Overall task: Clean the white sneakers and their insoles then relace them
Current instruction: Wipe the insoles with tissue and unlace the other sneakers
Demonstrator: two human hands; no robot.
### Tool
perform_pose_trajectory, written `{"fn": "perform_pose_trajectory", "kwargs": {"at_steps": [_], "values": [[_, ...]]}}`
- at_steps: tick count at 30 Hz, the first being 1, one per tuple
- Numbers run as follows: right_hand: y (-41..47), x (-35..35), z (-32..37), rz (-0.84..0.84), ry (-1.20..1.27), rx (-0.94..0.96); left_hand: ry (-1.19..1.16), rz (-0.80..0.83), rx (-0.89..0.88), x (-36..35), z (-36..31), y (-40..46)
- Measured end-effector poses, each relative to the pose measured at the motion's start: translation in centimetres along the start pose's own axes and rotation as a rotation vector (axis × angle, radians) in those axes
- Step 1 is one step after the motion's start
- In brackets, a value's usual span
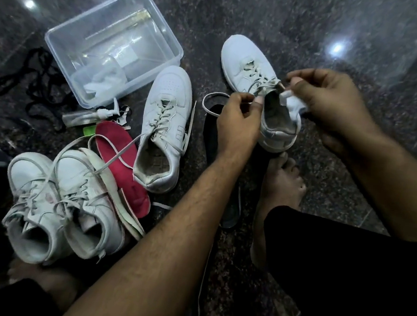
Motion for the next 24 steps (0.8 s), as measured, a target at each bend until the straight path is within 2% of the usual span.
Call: {"fn": "perform_pose_trajectory", "kwargs": {"at_steps": [3, 5, 8, 11, 14, 16, 20, 22, 24], "values": [[-2.1, -2.6, 0.2, 0.122, -0.172, 0.183, -0.191, 0.038, 0.137, 0.3, 0.4, -0.3], [-3.2, -5.1, 0.1, 0.219, -0.274, 0.256, -0.356, 0.010, 0.238, 1.1, 0.9, -0.8], [-3.7, -7.7, -0.6, 0.357, -0.228, 0.226, -0.514, 0.019, 0.280, 2.7, 2.4, -1.3], [-4.6, -9.0, -0.9, 0.435, -0.336, 0.275, -0.414, -0.050, 0.225, 5.3, 4.4, -2.1], [-5.1, -8.6, -1.4, 0.323, -0.519, 0.383, -0.325, -0.182, 0.197, 7.6, 6.5, -2.9], [-5.1, -8.4, -2.8, 0.310, -0.612, 0.314, -0.302, -0.227, 0.165, 8.5, 7.4, -3.5], [-5.7, -8.8, -5.5, 0.404, -0.819, 0.250, -0.235, -0.216, 0.110, 8.4, 7.4, -4.7], [-6.1, -9.1, -5.6, 0.389, -0.781, 0.226, -0.222, -0.218, 0.084, 8.3, 7.5, -5.0], [-6.3, -9.6, -5.6, 0.417, -0.625, 0.185, -0.225, -0.198, 0.080, 8.3, 7.6, -5.1]]}}
Point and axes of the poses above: each hand's wrist, its own y-axis towards the middle knuckle, its own x-axis out of the back of the hand, z = x × y, the point moved 5 cm from there along y, towards the middle knuckle, and after that the axes turned 2 degrees about x, right-handed, at the moved point
